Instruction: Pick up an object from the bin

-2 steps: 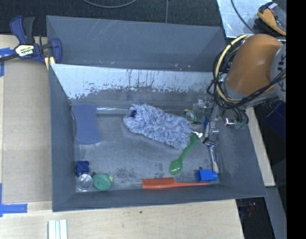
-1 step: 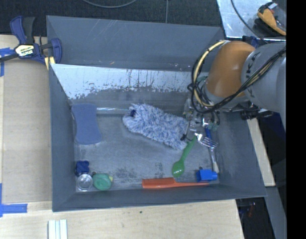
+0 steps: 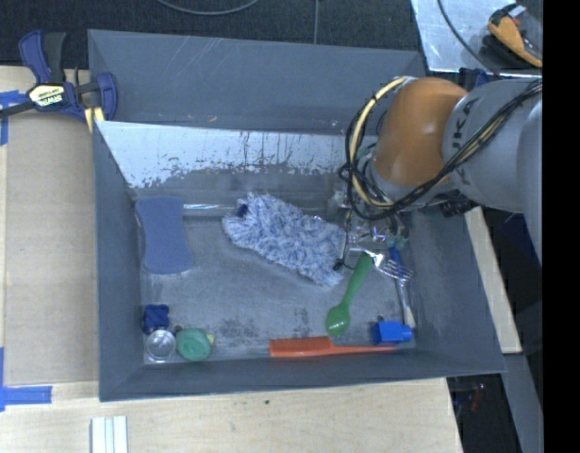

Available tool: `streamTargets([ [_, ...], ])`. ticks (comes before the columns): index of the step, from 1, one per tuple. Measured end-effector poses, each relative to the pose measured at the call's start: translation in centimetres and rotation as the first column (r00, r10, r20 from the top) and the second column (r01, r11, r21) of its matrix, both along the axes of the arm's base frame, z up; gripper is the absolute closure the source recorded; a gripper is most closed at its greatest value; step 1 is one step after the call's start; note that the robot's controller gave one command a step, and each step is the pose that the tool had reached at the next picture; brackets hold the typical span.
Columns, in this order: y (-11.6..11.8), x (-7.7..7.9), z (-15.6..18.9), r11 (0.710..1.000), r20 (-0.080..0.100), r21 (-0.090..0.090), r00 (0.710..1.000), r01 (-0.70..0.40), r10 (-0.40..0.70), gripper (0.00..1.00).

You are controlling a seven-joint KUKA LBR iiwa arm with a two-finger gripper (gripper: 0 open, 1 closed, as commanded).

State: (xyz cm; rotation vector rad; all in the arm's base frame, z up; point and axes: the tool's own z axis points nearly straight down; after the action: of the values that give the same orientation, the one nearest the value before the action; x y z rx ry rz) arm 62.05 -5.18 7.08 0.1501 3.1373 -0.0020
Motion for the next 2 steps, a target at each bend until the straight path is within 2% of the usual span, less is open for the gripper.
streamTargets([
  [1, 1.8, -1.7, 0.0, 0.971, 0.004, -0.001, 0.971, 0.237, -0.237, 0.00],
  [2, 0.0, 0.0, 0.1, 1.000, 0.002, 0.000, 1.000, 0.015, -0.015, 0.00],
])
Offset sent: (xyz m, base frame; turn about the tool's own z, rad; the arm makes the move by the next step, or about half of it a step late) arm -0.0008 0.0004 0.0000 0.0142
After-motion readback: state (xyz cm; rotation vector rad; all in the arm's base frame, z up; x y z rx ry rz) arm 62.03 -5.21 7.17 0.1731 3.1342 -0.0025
